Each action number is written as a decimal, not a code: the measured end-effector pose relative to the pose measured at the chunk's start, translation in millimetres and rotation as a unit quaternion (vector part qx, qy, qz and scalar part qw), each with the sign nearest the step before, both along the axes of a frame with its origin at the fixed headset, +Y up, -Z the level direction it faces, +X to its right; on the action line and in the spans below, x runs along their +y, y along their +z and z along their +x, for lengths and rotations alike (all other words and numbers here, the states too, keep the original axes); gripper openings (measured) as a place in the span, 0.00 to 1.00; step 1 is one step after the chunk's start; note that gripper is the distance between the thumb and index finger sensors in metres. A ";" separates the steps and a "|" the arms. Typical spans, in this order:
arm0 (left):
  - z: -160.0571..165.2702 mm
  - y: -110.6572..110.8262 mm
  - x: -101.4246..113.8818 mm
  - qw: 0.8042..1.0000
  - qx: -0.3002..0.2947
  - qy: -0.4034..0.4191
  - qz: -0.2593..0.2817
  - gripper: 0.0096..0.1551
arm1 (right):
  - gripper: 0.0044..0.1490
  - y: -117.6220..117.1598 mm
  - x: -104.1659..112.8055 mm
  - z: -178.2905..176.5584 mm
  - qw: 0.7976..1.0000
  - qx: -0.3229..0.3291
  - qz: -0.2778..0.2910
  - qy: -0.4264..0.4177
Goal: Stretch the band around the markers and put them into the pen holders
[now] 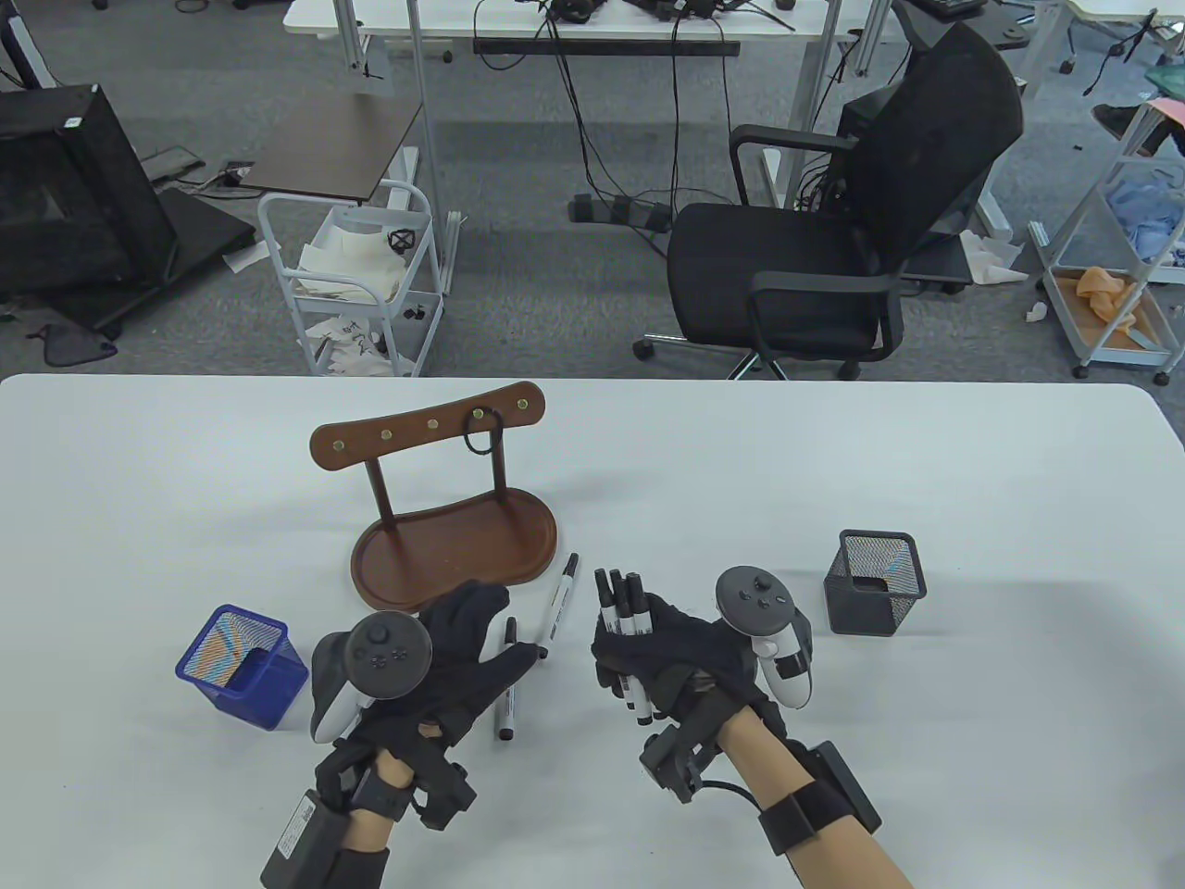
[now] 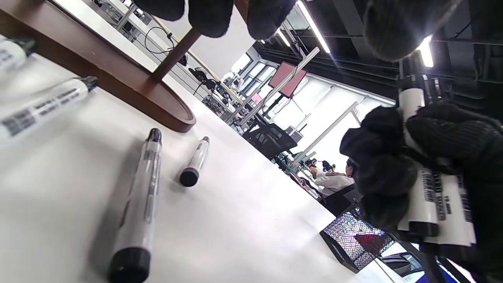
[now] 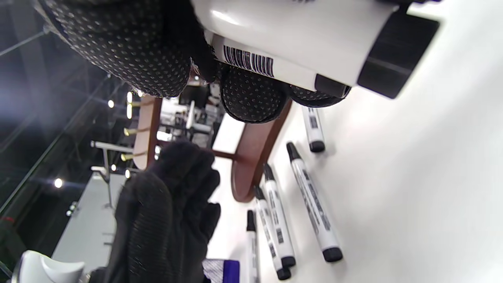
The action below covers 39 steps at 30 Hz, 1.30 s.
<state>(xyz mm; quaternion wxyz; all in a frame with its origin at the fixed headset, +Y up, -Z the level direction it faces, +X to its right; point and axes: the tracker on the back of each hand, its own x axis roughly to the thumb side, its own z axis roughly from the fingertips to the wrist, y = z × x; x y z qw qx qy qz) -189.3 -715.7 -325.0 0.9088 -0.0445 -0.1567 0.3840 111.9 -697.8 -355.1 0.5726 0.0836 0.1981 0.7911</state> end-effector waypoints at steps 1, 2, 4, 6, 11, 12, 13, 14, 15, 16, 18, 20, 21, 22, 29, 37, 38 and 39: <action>-0.4 -0.5 -1.0 1.000 -0.001 0.007 -0.005 0.51 | 0.29 -0.7 3.9 5.0 1.000 -0.006 0.007 0.001; -0.8 -0.9 -1.8 1.000 -0.002 0.013 -0.009 0.51 | 0.29 -1.8 8.0 11.0 1.000 -0.016 0.012 0.002; -1.0 -1.3 -2.5 1.000 -0.002 0.014 -0.012 0.51 | 0.29 -4.7 14.9 22.7 0.999 -0.036 0.025 0.001; -0.7 -1.2 -2.6 1.000 -0.003 0.013 -0.013 0.51 | 0.28 -8.0 21.0 34.5 0.998 -0.054 0.032 0.000; 0.2 -0.5 -2.4 1.000 -0.008 0.021 -0.020 0.51 | 0.27 -17.3 38.1 69.3 0.992 -0.107 0.060 0.001; 0.3 -0.5 -2.4 1.000 -0.008 0.021 -0.020 0.51 | 0.27 -18.8 41.0 76.1 0.991 -0.117 0.063 0.001; 0.3 -0.5 -2.4 1.000 -0.009 0.021 -0.020 0.51 | 0.27 -20.3 44.4 84.1 0.989 -0.131 0.066 0.002; 0.5 -0.5 -2.6 0.999 -0.010 0.022 -0.021 0.51 | 0.27 -22.1 47.8 93.0 0.987 -0.145 0.071 0.004; 0.6 -0.6 -2.7 0.999 -0.011 0.023 -0.022 0.51 | 0.27 -23.1 49.9 99.0 0.985 -0.154 0.073 0.007; 0.7 -0.5 -2.8 0.999 -0.011 0.024 -0.024 0.51 | 0.27 -24.7 52.5 108.4 0.983 -0.168 0.074 0.011; 1.3 -0.6 -2.8 0.999 -0.016 0.022 -0.025 0.51 | 0.27 -27.7 56.5 123.7 0.979 -0.188 0.075 0.018; 1.8 -0.7 -3.1 0.999 -0.019 0.024 -0.027 0.51 | 0.26 -30.8 60.2 137.2 0.977 -0.200 0.074 0.026; 2.0 -0.9 -3.4 0.999 -0.021 0.026 -0.028 0.51 | 0.26 -32.2 62.2 143.9 0.975 -0.206 0.075 0.031; 2.2 -0.8 -3.4 0.999 -0.021 0.026 -0.028 0.51 | 0.26 -33.7 63.9 150.8 0.974 -0.213 0.075 0.035; 2.6 -1.1 -3.8 0.999 -0.023 0.026 -0.026 0.52 | 0.25 -41.2 61.0 175.2 0.967 -0.240 0.068 0.051; 3.3 -1.0 -4.2 0.999 -0.026 0.025 -0.026 0.52 | 0.24 -54.7 45.7 191.5 0.966 -0.243 0.047 0.071; 3.3 -1.0 -4.2 0.999 -0.026 0.026 -0.027 0.52 | 0.24 -56.5 42.6 193.3 0.965 -0.245 0.043 0.079; 3.3 -1.0 -4.2 0.999 -0.026 0.026 -0.027 0.52 | 0.25 -57.4 40.8 194.4 0.965 -0.245 0.040 0.085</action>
